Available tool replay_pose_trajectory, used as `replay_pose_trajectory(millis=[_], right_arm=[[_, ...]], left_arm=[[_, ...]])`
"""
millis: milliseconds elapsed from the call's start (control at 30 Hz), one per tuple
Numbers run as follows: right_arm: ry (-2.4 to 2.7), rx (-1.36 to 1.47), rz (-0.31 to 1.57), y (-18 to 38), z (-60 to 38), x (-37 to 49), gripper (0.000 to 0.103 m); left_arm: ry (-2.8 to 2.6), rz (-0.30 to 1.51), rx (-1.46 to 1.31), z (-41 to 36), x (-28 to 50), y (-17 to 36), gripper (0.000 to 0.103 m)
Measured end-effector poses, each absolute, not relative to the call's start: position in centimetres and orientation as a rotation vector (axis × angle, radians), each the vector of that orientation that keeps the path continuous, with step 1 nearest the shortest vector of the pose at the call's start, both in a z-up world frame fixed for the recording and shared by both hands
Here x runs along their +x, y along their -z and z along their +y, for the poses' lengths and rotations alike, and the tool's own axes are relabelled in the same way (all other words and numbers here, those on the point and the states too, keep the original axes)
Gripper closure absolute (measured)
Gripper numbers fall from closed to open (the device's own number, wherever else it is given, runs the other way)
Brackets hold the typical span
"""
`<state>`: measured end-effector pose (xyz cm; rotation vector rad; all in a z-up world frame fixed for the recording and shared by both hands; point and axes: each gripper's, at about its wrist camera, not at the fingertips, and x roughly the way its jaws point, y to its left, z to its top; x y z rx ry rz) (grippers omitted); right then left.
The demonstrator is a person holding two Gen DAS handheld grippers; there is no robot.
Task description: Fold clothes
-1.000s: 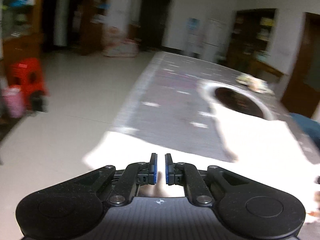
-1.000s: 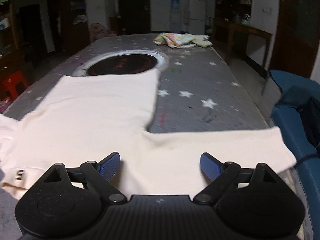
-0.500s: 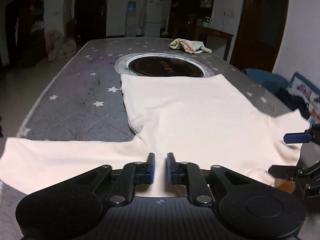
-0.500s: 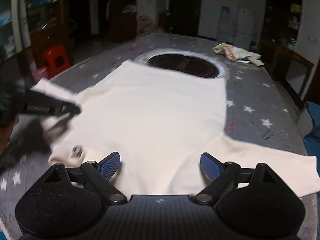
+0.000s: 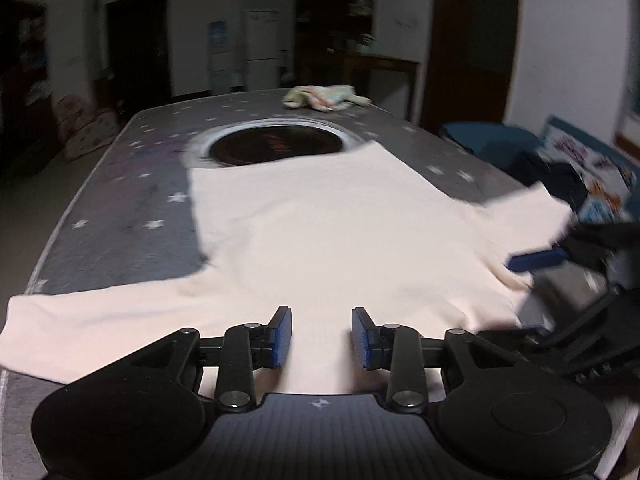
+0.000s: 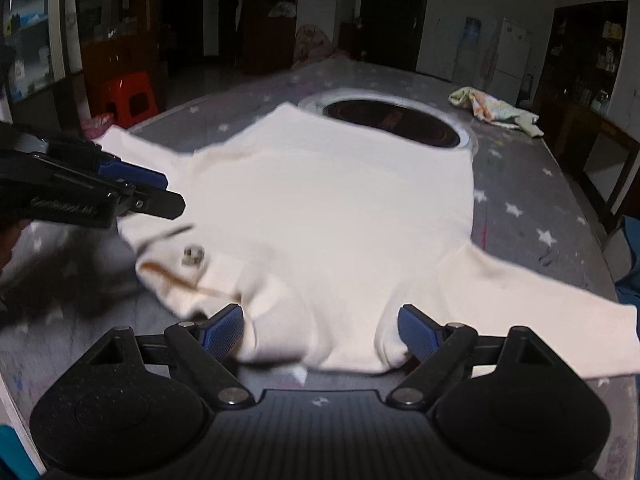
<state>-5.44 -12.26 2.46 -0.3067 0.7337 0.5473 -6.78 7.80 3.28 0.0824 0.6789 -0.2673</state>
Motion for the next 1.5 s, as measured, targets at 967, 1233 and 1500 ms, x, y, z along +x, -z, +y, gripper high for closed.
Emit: replay_pose_trajectory(millis=[967, 1233, 1500], right_arm=[[-0.51, -0.21, 0.722, -2.6, -15.9, -6.0, 0.02], [-0.503, -0.111, 0.697, -3.9, -17.5, -5.1, 0.022], [-0.538, -0.132, 0.776, -2.4, -17.0, -5.4, 0.024]], left_arm=[[0.289, 0.71, 0.092, 6.8, -7.6, -3.5, 0.05], [0.313, 0.684, 0.069, 6.0, -6.5, -4.6, 0.048], [0.308, 0.729, 0.074, 5.7, -5.8, -3.1, 0.047]])
